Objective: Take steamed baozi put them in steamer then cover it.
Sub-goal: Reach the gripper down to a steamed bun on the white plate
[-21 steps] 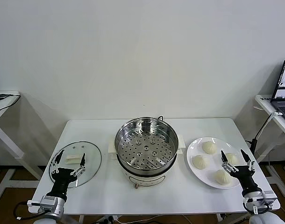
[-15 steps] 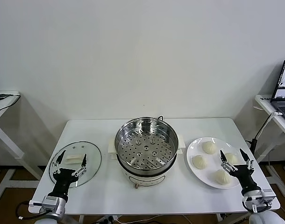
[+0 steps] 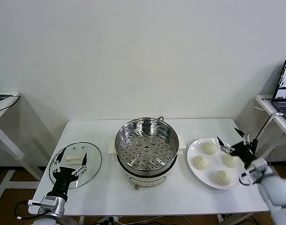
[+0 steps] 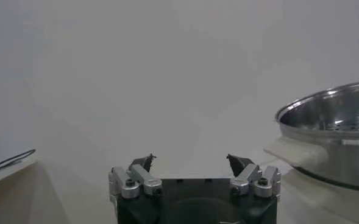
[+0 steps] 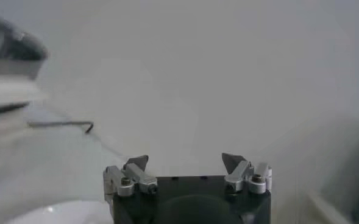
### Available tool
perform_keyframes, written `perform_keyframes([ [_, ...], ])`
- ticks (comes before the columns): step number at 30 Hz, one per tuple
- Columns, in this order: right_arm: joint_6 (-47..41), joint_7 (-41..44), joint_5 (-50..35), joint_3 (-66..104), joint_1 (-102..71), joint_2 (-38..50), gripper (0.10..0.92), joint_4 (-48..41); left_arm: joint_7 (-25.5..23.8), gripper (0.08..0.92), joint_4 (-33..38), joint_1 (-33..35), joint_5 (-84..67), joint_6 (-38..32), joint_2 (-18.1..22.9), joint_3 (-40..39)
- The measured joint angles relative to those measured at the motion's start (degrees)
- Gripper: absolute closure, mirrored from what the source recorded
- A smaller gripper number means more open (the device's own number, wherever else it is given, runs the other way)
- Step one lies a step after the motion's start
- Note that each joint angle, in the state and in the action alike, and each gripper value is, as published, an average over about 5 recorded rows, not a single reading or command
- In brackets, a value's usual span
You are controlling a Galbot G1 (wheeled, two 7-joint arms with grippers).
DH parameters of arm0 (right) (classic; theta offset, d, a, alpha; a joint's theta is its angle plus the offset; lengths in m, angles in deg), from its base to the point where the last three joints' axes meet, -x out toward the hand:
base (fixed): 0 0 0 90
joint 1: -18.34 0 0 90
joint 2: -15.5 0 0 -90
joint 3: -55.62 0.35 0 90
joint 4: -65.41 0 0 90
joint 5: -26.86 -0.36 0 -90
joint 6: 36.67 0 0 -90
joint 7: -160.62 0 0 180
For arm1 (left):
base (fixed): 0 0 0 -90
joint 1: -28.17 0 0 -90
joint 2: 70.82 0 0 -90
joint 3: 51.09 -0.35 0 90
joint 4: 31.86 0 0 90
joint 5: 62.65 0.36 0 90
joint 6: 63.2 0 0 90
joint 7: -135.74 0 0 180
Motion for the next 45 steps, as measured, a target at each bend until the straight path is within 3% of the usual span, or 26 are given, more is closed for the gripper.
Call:
perform_keyframes([
  [11, -1.09, 25.4, 6.48, -30.11, 30.68, 7.18, 0.203, -13.48, 0.19, 0.177, 1.56, -0.38, -0.04, 0.3, 0.0, -0.47],
  [18, -0.83, 35.61, 9.88, -44.06, 43.98, 6.14, 0.203, -21.05, 0.26, 0.177, 1.6, -0.72, -0.19, 0.54, 0.14, -0.56],
  [27, -0.42, 40.23, 14.82, -51.86, 50.84, 2.51, 0.203, -29.2, 0.23, 0.177, 1.84, -0.78, -0.63, 0.64, 0.06, -0.21],
  [45, -0.37, 39.96, 19.85, -54.43, 52.76, -5.97, 0.203, -39.06, 0.19, 0.177, 1.52, -0.54, -0.61, 0.38, 0.42, -0.03],
])
